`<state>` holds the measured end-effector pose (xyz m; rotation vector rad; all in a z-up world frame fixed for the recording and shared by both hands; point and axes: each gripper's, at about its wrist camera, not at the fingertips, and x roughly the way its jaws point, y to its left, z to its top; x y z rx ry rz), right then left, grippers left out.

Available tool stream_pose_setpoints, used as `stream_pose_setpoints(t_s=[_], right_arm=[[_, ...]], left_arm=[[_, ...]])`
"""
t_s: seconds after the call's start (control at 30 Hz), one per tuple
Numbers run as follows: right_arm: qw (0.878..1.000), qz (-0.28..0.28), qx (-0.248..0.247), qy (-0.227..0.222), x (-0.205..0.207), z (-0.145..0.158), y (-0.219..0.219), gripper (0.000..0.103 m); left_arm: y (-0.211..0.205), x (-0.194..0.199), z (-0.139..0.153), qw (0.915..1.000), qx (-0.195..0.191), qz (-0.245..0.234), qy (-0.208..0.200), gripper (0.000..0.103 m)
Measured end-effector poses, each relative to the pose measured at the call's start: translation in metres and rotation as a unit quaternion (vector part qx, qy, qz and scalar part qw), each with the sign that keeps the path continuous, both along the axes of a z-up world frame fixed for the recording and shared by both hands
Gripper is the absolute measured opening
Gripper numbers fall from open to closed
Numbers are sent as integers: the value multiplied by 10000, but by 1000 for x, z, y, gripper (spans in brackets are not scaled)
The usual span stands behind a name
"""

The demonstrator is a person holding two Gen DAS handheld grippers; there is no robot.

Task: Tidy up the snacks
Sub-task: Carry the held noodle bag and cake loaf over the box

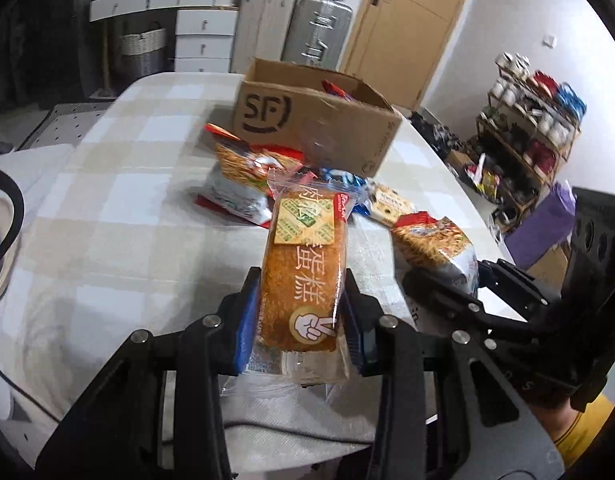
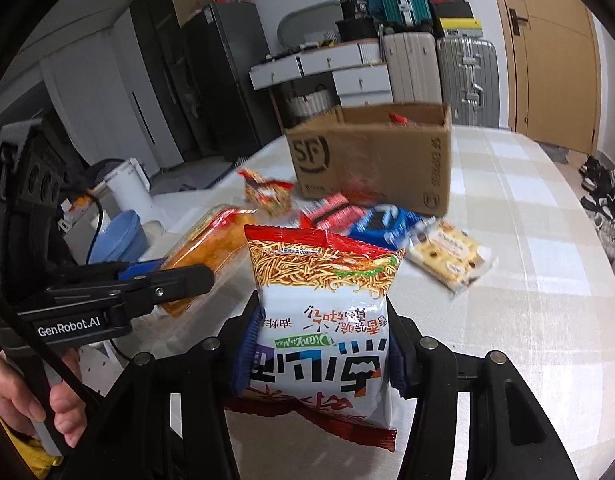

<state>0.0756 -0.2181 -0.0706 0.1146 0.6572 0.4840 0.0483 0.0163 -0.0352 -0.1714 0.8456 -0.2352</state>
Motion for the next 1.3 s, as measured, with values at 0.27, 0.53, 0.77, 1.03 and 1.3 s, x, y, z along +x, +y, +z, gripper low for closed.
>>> stream_pose_setpoints(t_s=[0.27,0.53,0.77,1.03,1.3], right_arm=[[9986,175,267,-428,-3,55,11,53],[9963,141,401,-752,11,110,6,53],[9964,46,282,-794,40,128,1,53],[9970,-191,144,-731,90,132,-9,53],[9980,-280,-18,-567,152,120,-14,53]], left_arm=[[26,-12,59,9989,-264,226,-327,34],[26,6,101,9986,-243,34,-465,34],[15,47,119,9990,-237,-83,-366,34],[4,114,125,9994,-274,-116,-181,34],[-4,206,107,9998,-122,-44,170,34]])
